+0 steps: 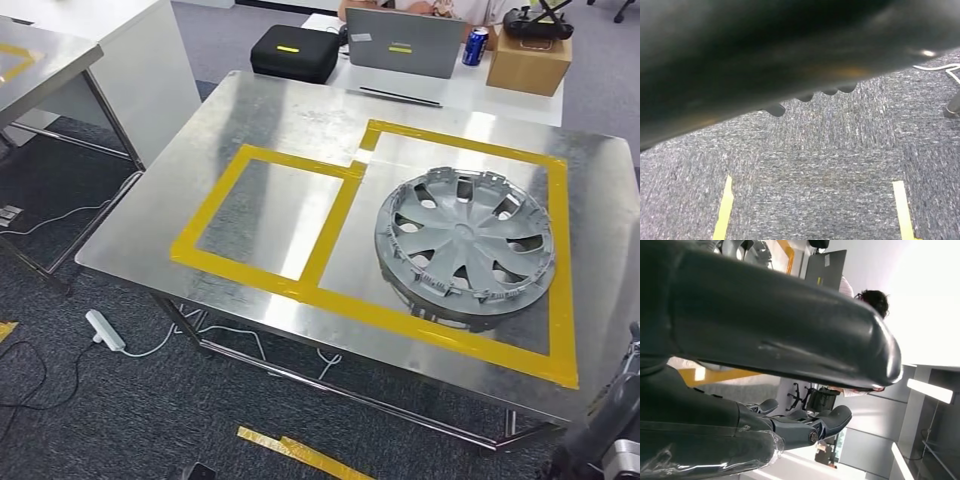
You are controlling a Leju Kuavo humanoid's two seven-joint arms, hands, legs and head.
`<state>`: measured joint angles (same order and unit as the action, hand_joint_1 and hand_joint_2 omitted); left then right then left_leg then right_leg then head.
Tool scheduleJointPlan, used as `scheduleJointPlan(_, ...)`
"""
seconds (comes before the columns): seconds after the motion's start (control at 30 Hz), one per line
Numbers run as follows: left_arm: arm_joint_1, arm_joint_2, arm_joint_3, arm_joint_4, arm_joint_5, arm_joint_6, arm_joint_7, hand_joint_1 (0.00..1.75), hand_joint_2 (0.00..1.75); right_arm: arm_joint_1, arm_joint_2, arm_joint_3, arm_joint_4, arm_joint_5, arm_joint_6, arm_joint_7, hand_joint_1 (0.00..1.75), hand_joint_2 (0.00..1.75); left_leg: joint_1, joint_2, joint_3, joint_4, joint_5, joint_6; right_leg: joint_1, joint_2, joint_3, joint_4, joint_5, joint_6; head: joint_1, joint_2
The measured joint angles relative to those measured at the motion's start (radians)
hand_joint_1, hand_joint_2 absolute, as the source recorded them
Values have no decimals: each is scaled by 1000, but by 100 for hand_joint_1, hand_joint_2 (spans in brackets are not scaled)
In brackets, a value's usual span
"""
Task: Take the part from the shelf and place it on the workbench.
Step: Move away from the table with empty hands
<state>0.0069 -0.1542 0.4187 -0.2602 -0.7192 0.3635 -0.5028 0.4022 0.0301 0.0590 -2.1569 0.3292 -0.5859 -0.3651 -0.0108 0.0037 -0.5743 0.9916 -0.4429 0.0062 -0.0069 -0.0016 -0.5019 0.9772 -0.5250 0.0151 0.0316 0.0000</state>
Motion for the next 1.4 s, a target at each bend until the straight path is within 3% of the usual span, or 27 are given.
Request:
scheduleJointPlan(0.07, 0, 0, 1, 0, 0, 0, 0, 0, 0, 0, 2, -1, 0, 0, 0, 0, 0, 0, 3, -1, -14, 32, -35, -11, -2, -3, -4, -3, 13, -14, -3, 0)
scheduleJointPlan(0.17, 1, 0, 2, 0, 0, 0, 0, 0, 0, 1, 7, -2, 0, -1, 1, 0, 0, 0, 8, -1, -74, 209, -158, -23, -2, -5, -22, -2, 30, -24, -8, 0)
scheduleJointPlan(0.2, 1, 0, 3, 0, 0, 0, 0, 0, 0, 2, 9, -4, 0, -2, 1, 0, 0, 0, 9, -1, -87, 261, -181, -25, -1, -5, -31, 0, 36, -24, -8, 0)
scheduleJointPlan(0.23, 2, 0, 4, 0, 0, 1, 0, 0, 0, 3, 11, -5, 1, -3, 1, 1, 0, 0, 9, -1, -84, 276, -183, -25, 0, -5, -38, 2, 40, -24, -8, 0)
scheduleJointPlan(0.27, 2, 0, 6, 0, 1, 1, 0, 0, 0, 5, 14, -7, 2, -4, 1, 2, 0, 0, 9, -1, -65, 257, -168, -23, 0, -4, -44, 3, 44, -23, -8, 0)
scheduleJointPlan(0.33, 2, 1, 8, 0, 1, 2, 0, 0, 0, 10, 21, -11, 3, -6, 0, 2, 0, 0, 7, -2, 16, 128, -108, -12, 2, -3, -52, 4, 51, -20, -8, 0)
scheduleJointPlan(0.4, 0, 2, 9, 0, 1, 3, 0, 0, 0, 16, 29, -17, 4, -8, -3, 0, 0, 0, 4, -2, 79, 12, -72, 0, 6, -3, -60, 8, 57, -13, -7, 0)
scheduleJointPlan(0.53, 3, 0, 11, 0, 1, 5, 0, 0, 0, 22, 44, -35, 5, -12, -5, -5, 0, 0, 6, 0, 77, -25, -58, 17, 8, -4, -82, 17, 63, 9, -6, 0)
scheduleJointPlan(0.6, 4, -2, 12, 0, 1, 5, 0, 0, 0, 25, 50, -45, 6, -12, -7, -6, 0, 0, 9, 3, 67, -32, -44, 28, 6, -2, -109, 74, 12, 19, -2, 0)
scheduleJointPlan(0.67, 3, -4, 12, 0, 1, 5, 0, 0, 0, 28, 56, -54, 8, -14, -7, -6, 0, 0, 5, 4, 52, -31, -33, 35, 2, 0, -154, 203, -71, 27, 1, 0)
scheduleJointPlan(0.7, 3, -4, 12, 0, 1, 5, 0, 0, 0, 30, 59, -59, 10, -16, -7, -6, 0, 0, 3, 5, 44, -30, -28, 36, 1, 0, -169, 262, -98, 30, 1, 0)
scheduleJointPlan(0.73, 4, -4, 13, 0, 1, 5, 0, 0, 0, 32, 62, -64, 13, -18, -6, -5, 0, 0, 0, 6, 36, -30, -22, 37, 0, 0, -169, 289, -104, 32, 1, 0)
scheduleJointPlan(0.77, 4, -4, 13, 0, 1, 5, 0, 0, 0, 34, 66, -70, 15, -20, -5, -5, 0, 0, -1, 6, 30, -29, -17, 36, -1, 0, -150, 277, -92, 32, 1, 0)
scheduleJointPlan(0.8, 4, -4, 13, 0, 1, 5, 0, 0, 0, 35, 71, -76, 18, -23, -4, -5, 0, 0, -2, 6, 24, -29, -12, 34, -1, 0, -110, 226, -66, 31, 1, 0)
scheduleJointPlan(0.87, 4, -4, 13, -1, 1, 5, 0, 0, 0, 35, 82, -90, 22, -26, -1, -4, 0, 0, -3, 6, 16, -26, -4, 28, -1, 0, -5, 72, -24, 28, 1, 0)
scheduleJointPlan(0.9, 4, -5, 14, -1, 1, 5, 0, 0, 0, 36, 90, -98, 24, -28, 1, -5, 0, 0, -5, 6, 13, -25, 1, 24, 0, 0, 32, 14, -15, 24, 0, 0)
scheduleJointPlan(0.93, 4, -5, 14, -1, 1, 5, 0, 0, 0, 37, 98, -106, 26, -30, 3, -6, 0, 0, -5, 6, 10, -24, 6, 19, 2, 0, 50, -19, -14, 20, 0, 0)
scheduleJointPlan(1.0, 4, -6, 15, -1, 1, 5, 0, 0, 0, 41, 116, -124, 30, -33, 9, -8, 0, 0, -5, 5, 5, -22, 16, 9, 4, 0, 47, -29, -9, 8, 0, 0)
scheduleJointPlan(1.07, 6, -6, 16, -2, 1, 5, 0, 0, 0, 43, 134, -141, 36, -37, 16, -10, 0, 0, -3, 3, -7, -1, -9, -4, 1, -2, 40, -32, 3, -8, -2, 0)
scheduleJointPlan(1.1, 6, -6, 16, -2, 1, 5, 0, 0, 0, 43, 142, -147, 38, -39, 18, -10, 0, 0, -1, 1, -20, 34, -43, -10, -1, -3, 33, -34, 11, -15, -5, 0)
scheduleJointPlan(1.17, 7, -6, 16, -2, 1, 5, 0, 0, 0, 44, 155, -156, 43, -41, 19, -11, 0, 0, 4, 0, -60, 157, -129, -19, 0, -5, 18, -30, 22, -23, -9, 0)
scheduleJointPlan(1.2, 7, -6, 16, -2, 1, 5, 0, 0, 0, 45, 159, -160, 46, -41, 20, -11, 0, 0, 7, 0, -76, 217, -158, -22, 0, -5, 8, -26, 27, -25, -10, 0)
scheduleJointPlan(1.23, 7, -6, 16, -2, 1, 5, 0, 0, 0, 45, 162, -163, 48, -41, 20, -12, 0, 0, 8, 0, -82, 252, -169, -23, 1, -5, -2, -23, 31, -25, -9, 0)
scheduleJointPlan(1.27, 7, -6, 16, -2, 1, 5, 0, 0, 0, 46, 165, -166, 51, -42, 21, -12, 0, 0, 9, 0, -70, 251, -160, -23, 1, -5, -12, -18, 35, -25, -10, 0)
scheduleJointPlan(1.3, 7, -6, 17, -2, 1, 5, 0, 0, 0, 46, 167, -168, 53, -42, 22, -12, 0, 0, 10, 0, -41, 215, -135, -22, 1, -4, -20, -14, 38, -24, -10, 0)
scheduleJointPlan(1.4, 5, -6, 17, -3, 1, 6, 0, 0, 0, 46, 180, -182, 60, -43, 36, -11, 0, 0, 8, -2, 75, 32, -70, -9, 4, -3, -37, -1, 45, -17, -9, 0)
